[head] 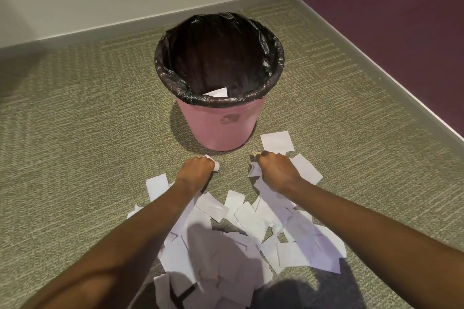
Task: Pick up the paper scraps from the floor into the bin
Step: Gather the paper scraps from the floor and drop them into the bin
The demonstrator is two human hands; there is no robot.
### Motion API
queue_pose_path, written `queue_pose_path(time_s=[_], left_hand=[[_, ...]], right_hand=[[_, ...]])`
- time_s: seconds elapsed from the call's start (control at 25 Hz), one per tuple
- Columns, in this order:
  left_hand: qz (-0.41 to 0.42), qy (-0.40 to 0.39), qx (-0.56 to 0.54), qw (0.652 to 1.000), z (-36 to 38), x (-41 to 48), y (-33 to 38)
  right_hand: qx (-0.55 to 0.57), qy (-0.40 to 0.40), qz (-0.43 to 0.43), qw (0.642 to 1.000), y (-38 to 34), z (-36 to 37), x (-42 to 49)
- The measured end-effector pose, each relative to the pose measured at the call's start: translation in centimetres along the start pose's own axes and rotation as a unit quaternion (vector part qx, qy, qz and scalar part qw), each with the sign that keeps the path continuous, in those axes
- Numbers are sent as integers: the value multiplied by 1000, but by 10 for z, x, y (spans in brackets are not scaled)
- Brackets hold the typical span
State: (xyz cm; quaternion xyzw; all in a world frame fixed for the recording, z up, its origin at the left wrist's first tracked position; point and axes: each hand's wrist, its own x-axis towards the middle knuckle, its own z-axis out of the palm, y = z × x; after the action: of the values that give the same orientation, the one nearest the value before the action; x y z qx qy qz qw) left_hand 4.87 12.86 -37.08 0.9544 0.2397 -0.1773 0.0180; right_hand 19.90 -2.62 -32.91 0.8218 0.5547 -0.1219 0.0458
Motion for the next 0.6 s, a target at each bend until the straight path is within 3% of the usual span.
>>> queue_pose_path(time_s=[0.2, 0.4, 0.6], left_hand=[[-14, -11, -134, 991, -39, -22, -3], [38, 48, -299, 952, -115, -57, -14], [69, 157, -246, 954, -219, -105, -40]], right_hand=[[2, 22, -53, 998, -25, -30, -21], [46, 66, -75, 994, -41, -91, -40], [116, 139, -120, 976, -48, -168, -62]])
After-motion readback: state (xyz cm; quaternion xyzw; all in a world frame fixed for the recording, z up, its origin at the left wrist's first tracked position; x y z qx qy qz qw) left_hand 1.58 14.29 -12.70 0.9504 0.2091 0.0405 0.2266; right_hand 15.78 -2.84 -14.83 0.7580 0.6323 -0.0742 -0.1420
